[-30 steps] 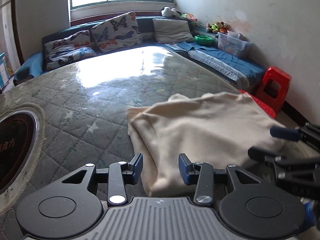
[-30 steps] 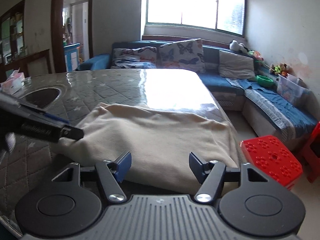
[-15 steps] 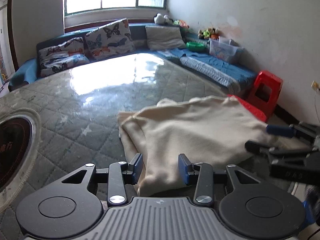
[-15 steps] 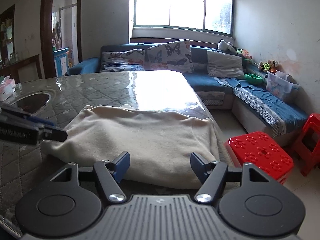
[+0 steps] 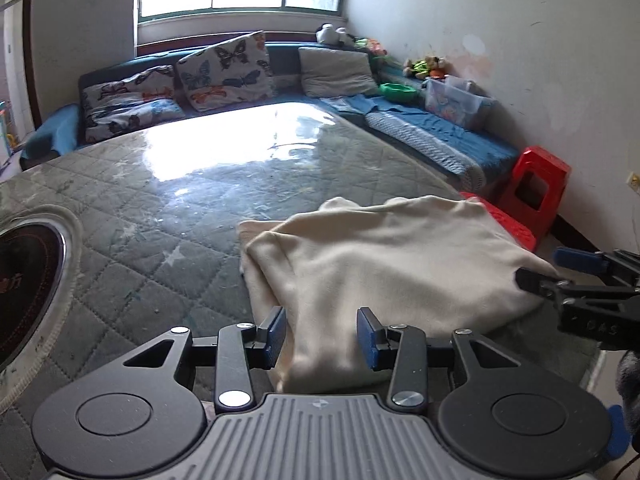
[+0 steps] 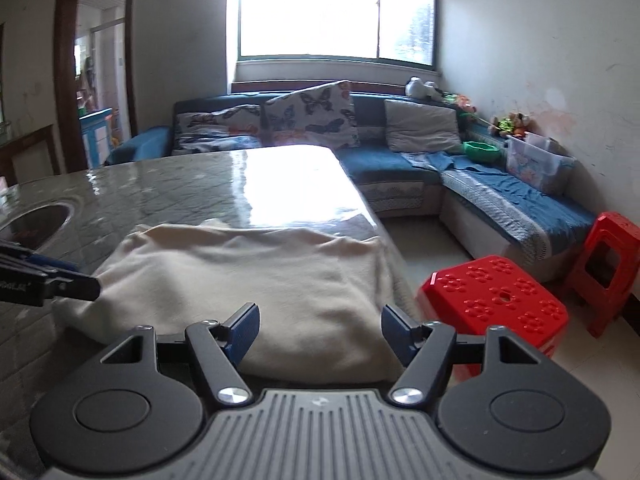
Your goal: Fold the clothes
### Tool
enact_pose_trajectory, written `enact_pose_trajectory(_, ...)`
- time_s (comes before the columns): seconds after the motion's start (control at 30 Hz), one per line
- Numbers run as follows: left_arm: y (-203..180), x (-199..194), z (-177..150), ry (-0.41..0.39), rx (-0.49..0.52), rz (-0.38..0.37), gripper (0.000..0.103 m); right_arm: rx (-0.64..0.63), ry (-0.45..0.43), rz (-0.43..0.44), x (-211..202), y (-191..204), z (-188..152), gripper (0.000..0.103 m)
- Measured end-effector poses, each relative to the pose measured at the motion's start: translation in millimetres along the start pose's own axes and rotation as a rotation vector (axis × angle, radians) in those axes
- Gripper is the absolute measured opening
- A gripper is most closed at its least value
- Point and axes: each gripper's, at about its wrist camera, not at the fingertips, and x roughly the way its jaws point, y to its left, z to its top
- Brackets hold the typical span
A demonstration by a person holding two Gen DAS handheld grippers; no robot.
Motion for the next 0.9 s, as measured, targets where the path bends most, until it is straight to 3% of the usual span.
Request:
enact_pose_trajectory(0.23,0,10,-2,0.027,0.02,0.025,0.041,0.117,0.034,0.115,22,-11,5,0.067)
enact_pose_trajectory(0.37,3,14,-4,0.034,0.023,0.026,0.042,0.113,0.062,0.07,33,-14,-3,0.067)
enact_pose_trajectory(0.7,3,5,0,0.039,-0.002,0.023,0.046,0.105,0.03,0.073,6,-4,0,0.068)
enact_pose_trajectory(0.87,1,-6,-2,0.033,0.001,0.013,0.056,0.077,0.039,0.073,-3,9,-6,0.072)
enact_pose_trajectory(0.9,0,-8,-3,0.031,0.005,0.009,0.057,0.071,0.041,0.073,-5,12,-8,0.078)
